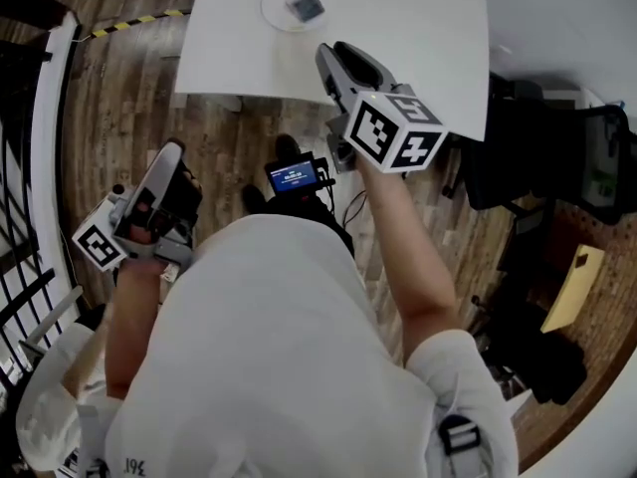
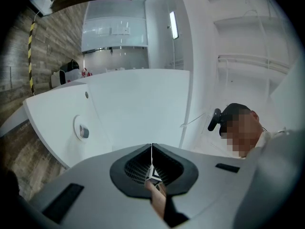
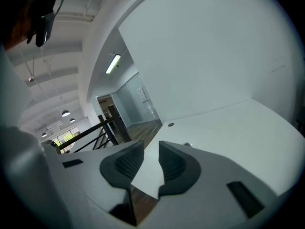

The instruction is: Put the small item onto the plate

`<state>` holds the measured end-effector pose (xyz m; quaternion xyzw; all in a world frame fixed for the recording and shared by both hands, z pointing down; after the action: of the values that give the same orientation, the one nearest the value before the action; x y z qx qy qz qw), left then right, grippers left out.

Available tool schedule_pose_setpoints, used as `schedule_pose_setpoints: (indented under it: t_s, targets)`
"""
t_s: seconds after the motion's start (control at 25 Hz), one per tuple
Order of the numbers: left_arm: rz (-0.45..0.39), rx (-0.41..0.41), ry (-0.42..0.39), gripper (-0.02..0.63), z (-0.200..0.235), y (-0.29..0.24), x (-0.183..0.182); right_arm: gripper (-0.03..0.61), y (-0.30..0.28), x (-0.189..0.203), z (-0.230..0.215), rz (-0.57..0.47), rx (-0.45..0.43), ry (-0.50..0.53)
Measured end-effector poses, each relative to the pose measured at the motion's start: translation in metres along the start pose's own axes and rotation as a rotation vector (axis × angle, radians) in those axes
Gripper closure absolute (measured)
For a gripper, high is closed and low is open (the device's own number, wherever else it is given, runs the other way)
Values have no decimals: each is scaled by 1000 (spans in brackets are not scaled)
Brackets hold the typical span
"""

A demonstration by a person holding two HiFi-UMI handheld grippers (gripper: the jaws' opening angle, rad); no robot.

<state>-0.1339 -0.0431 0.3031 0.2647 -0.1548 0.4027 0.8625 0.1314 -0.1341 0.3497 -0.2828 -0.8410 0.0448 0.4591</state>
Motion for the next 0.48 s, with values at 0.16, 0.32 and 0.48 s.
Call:
schedule_pose_setpoints:
  t_s: [0.16,0.32,0.48]
  targets:
    - [2,23,-10,607,-7,4,4,526,27,7,17,-26,-1,-3]
    - [10,35,-15,607,-12,11,9,555,51,19,29,-24,12,-2]
    - [19,46,-12,607,-20,20,17,575,74,35,41,-6,29,3]
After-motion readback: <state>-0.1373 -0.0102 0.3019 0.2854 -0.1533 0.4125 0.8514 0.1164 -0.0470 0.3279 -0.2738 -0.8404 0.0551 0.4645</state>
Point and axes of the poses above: the fingertips, and each gripper's own axes: y backward along the fingers, z to its left, x out of its underside, the point moved 5 cm from there along y, backward along the fingers, and after that the axes turned 11 degrees about -y, right-handed, at the moved point
